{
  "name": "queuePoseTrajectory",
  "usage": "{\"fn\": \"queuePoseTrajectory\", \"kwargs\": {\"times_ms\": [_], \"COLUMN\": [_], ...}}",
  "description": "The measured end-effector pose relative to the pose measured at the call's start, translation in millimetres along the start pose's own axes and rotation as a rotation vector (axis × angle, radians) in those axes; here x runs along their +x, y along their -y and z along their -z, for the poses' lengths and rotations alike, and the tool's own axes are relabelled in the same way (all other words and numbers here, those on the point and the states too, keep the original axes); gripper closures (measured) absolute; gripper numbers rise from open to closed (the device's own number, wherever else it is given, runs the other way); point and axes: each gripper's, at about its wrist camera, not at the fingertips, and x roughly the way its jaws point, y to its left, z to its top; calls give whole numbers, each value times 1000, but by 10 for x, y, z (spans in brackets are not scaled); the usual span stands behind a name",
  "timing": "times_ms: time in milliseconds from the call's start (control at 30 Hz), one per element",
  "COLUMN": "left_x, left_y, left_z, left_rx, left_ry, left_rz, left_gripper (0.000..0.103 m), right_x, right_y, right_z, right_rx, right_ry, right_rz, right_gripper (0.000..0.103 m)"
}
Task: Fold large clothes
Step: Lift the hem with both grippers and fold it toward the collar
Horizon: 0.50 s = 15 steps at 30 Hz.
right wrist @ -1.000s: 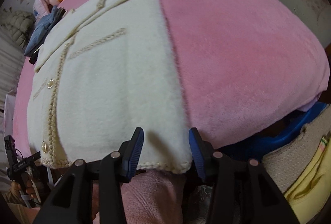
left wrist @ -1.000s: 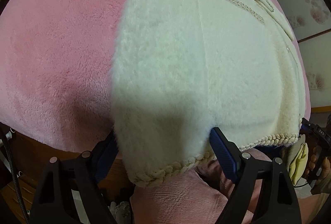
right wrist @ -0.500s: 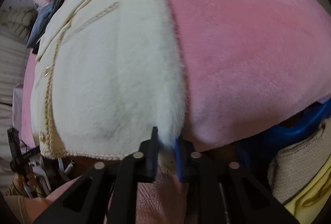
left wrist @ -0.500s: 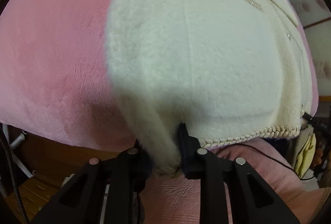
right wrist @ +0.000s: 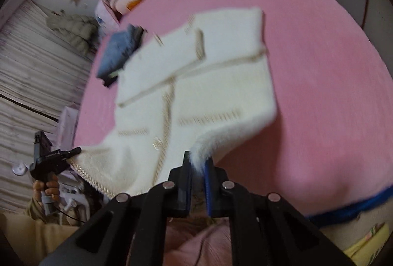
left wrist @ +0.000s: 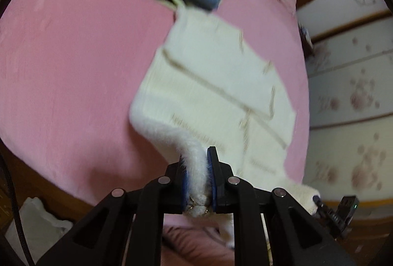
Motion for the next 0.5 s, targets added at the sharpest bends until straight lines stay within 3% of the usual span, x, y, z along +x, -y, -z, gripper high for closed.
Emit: {"fn": "queuePoseTrajectory", "kwargs": {"times_ms": [100,233,333,400,433,500], "left_x": [-66,118,446,729,897,1210], "left_y": [164,441,541,557,547,546], "left_z": [-404,-994,-1428,-1656,-1763,-1877], "left_rx": [-76,-117,-132,-114,-114,-92], "left_ry": [74,167,205,211,203,168], "left_rz": [11,-33,-105,-158,-176,-223], "left_gripper": [91,91,90,87,80,57], "right_x": [-34,92,360,653,787,1145], "right_y": [-61,-6,127,254,301,427], "right_z": [-496,-1336,-1920,-2246,-2350,-2528], "right_rx": [12,42,73,92,99,104], "right_ry": [53,109,127,123,109,65], "right_rz": [-64,-115,-84,-8,27,98], "right_gripper": [96,96,96,92,92,87]}}
